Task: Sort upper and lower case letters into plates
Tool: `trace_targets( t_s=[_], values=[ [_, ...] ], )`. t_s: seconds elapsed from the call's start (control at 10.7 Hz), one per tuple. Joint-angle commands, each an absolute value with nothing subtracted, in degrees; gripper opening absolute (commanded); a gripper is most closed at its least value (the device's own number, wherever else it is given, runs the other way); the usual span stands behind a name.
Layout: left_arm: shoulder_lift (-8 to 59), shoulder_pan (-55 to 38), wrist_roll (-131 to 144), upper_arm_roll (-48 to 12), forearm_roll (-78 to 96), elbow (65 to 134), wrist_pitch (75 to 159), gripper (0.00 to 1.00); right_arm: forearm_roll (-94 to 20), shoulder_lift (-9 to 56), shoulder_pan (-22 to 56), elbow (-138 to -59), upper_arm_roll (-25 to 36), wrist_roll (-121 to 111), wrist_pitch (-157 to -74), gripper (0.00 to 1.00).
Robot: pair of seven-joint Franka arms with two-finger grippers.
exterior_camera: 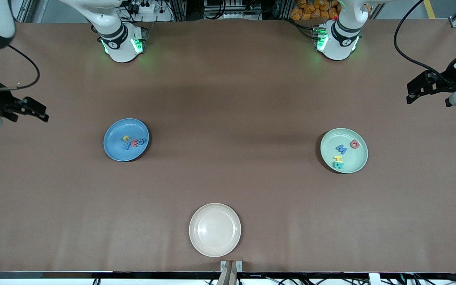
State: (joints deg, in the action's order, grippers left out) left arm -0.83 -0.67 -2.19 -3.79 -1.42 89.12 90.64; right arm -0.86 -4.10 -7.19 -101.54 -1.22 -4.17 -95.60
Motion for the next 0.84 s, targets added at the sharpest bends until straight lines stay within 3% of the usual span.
trace_targets(
  t_s=[0.0, 0.75],
  values=[
    [-1.1, -0.5, -2.2, -3.7, -1.2, 88.8, 91.0, 1.0, -1.1, -4.2, -8.3, -91.4, -1.8, -4.3, -83.7, 1.0],
    [-1.2, -0.6, -2.2, -3.8, -1.3, 88.8, 91.4, 1.0, -1.1, -4.6, -8.2, -86.4, -2.2, -4.4, -79.6, 1.0]
  ],
)
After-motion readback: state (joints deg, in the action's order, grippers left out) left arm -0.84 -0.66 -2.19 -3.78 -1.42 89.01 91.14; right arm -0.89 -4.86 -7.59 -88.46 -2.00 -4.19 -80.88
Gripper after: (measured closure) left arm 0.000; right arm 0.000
